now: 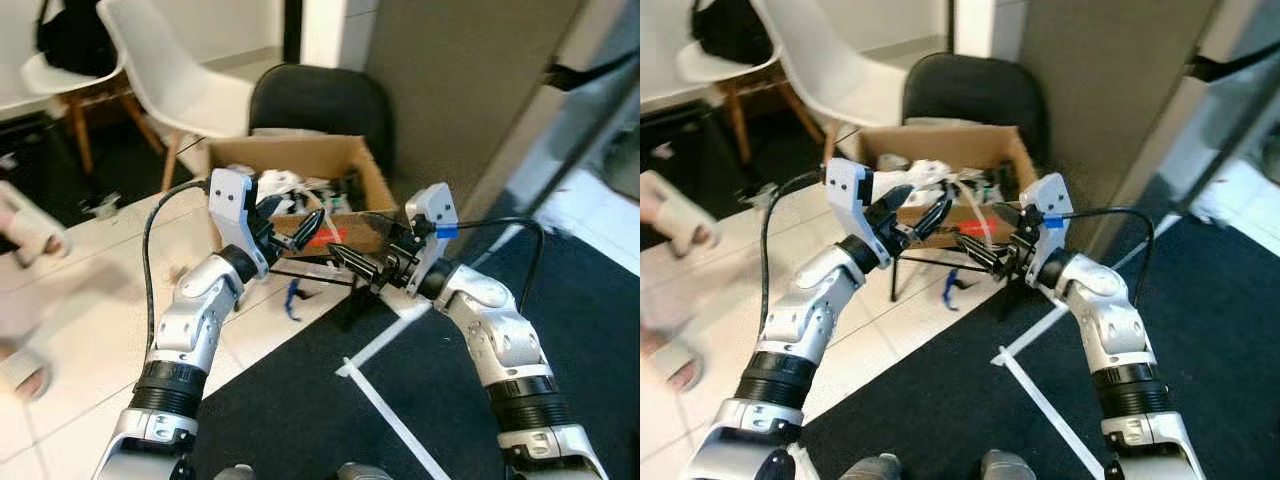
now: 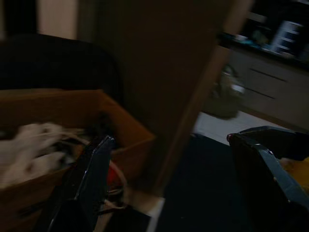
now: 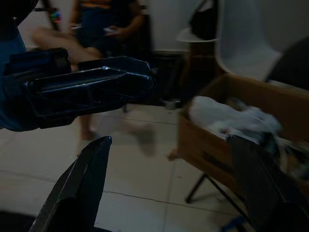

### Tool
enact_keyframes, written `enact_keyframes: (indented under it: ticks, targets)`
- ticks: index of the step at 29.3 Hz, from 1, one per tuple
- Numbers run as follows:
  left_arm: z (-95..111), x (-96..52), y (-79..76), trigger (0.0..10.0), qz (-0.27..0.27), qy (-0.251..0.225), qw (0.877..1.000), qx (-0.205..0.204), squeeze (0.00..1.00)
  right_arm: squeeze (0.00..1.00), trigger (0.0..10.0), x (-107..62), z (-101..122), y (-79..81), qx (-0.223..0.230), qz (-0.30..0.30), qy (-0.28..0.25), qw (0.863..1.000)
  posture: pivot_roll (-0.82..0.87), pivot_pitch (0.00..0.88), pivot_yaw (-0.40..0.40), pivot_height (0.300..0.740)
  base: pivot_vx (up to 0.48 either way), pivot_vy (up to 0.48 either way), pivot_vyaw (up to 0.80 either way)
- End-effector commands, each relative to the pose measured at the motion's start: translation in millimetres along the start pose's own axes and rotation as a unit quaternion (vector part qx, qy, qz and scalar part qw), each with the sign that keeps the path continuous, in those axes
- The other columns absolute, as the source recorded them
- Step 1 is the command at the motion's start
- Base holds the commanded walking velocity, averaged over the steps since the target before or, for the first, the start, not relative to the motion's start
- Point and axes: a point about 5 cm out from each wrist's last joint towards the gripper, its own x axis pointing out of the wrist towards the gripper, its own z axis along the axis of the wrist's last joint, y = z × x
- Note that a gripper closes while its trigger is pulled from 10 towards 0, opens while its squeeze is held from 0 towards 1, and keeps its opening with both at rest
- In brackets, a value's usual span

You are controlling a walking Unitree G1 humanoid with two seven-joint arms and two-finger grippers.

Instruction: Picking trash to rubbish bin

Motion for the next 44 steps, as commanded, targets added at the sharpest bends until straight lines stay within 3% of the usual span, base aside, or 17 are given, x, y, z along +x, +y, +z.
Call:
enact_keyframes:
  ticks: [1,44]
  targets:
    - [-3.4,-0.3,0.8,10.0,-0.002,0.004,1.0,0.003,0.0,0.0,10.0,0.4,-3.1,1.4,0.004,0.008,0.004,1.0,-0.04,0.0,-0.05,0.74,0.0,0.0,0.78]
    - [-8.2,-2.7,4.5,10.0,-0.004,0.013,1.0,0.021,0.0,0.0,10.0,0.7,-1.7,1.7,0.004,0.008,-0.007,1.0,-0.04,0.0,-0.046,0.74,0.0,0.0,0.76]
